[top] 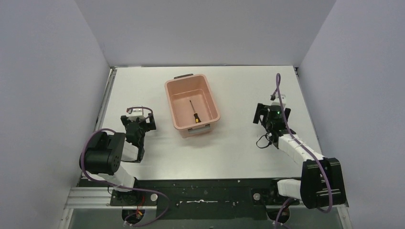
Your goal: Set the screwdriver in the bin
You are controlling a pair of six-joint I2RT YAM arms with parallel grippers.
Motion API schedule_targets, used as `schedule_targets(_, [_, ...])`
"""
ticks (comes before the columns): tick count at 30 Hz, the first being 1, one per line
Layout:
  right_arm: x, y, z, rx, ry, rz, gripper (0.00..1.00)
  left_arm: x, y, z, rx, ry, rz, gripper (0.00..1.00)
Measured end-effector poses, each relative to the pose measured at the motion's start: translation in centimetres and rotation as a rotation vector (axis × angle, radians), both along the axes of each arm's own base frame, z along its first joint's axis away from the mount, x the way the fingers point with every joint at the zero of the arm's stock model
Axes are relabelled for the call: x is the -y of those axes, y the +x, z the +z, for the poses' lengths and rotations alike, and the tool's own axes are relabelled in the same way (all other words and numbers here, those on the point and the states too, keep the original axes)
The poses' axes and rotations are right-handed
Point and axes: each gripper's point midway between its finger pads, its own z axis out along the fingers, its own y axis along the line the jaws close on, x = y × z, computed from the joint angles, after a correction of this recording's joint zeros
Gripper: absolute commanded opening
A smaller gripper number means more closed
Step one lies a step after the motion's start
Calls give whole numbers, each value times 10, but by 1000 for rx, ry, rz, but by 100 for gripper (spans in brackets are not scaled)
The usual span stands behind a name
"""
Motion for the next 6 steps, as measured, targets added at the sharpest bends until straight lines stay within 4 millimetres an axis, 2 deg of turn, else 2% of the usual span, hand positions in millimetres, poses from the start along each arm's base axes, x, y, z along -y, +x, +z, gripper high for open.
schedule_targets(3, [8,-15,-22,5,2,-21,100,0,0,0,0,0,0,97])
schedule_targets(6, [9,-18,-28,17,10,-28,100,0,0,0,0,0,0,97])
